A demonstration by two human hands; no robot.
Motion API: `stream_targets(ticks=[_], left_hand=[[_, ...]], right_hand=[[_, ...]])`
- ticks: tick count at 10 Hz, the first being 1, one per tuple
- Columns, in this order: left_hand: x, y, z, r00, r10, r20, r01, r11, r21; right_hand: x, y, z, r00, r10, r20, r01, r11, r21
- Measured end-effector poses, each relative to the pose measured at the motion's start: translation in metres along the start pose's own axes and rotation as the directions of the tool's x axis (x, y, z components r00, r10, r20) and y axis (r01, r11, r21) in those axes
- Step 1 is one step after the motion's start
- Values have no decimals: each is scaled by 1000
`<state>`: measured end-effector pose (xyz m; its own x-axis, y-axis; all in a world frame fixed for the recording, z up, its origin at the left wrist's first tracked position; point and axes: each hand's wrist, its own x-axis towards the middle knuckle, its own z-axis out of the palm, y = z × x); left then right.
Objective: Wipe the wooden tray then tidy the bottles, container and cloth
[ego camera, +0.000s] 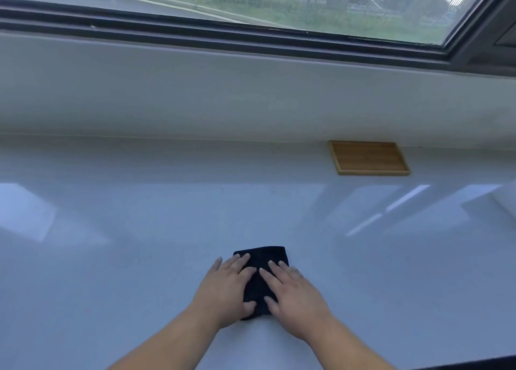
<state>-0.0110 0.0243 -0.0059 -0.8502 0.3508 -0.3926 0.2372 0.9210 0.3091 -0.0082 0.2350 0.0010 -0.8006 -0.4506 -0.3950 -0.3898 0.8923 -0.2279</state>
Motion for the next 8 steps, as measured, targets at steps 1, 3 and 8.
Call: stream_targets(ticks=[1, 3, 8], left_hand=[[11, -1, -7, 1000, -22, -1, 22, 1000, -1], [47, -4, -32, 996, -88, 6, 88, 996, -8], [109, -2, -77, 968, -247, 43, 249, 968, -37]], right_hand=[[13, 7, -5, 1000, -4, -11, 5, 1000, 6], [50, 30, -23, 999, -34, -27, 35, 999, 32], [119, 51, -76, 999, -53, -4, 53, 990, 131]])
